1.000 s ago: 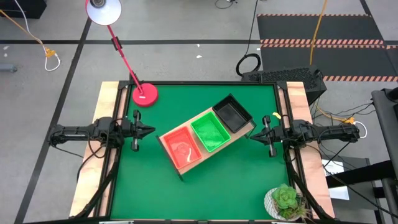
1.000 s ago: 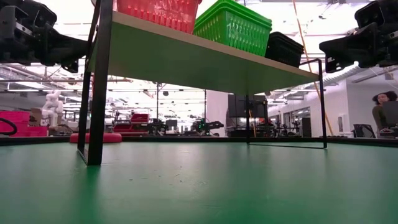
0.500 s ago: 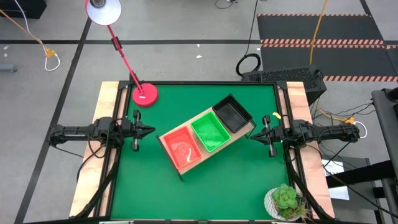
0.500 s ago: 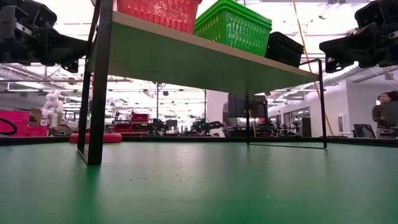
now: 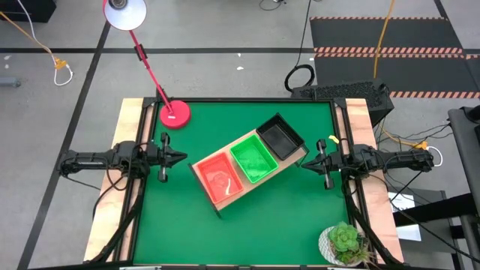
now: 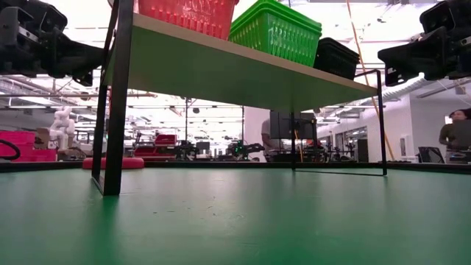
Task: Stack baskets on shelf by color
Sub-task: Return to Home Position
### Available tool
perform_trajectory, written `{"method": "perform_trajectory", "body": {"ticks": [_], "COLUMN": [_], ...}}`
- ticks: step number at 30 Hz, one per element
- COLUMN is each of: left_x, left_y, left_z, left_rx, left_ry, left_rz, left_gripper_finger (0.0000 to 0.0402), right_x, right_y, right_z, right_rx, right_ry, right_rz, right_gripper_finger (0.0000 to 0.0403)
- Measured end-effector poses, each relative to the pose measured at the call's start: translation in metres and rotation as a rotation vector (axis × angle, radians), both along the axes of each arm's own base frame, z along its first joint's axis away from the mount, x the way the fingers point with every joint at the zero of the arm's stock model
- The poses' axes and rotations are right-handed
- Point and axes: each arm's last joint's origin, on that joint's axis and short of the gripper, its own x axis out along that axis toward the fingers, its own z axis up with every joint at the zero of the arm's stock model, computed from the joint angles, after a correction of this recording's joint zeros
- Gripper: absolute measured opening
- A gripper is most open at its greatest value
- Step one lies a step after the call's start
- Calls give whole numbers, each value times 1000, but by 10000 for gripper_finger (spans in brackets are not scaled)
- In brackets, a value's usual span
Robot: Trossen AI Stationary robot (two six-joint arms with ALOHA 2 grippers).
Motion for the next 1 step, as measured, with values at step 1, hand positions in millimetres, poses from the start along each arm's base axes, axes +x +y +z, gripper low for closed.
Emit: {"method": "perform_trajectory", "body": {"ticks": [1], "left_x": [0], "left_y": [0], "left_z": [0], "left_rx": [0], "left_ry": [0], "left_rz": [0], "left_gripper_finger": [31], "right_x": [0], "right_y": [0], "right_z": [0], "right_rx": [0], "right_ry": [0], "right_rz": [0], "right_gripper_finger": [0]}}
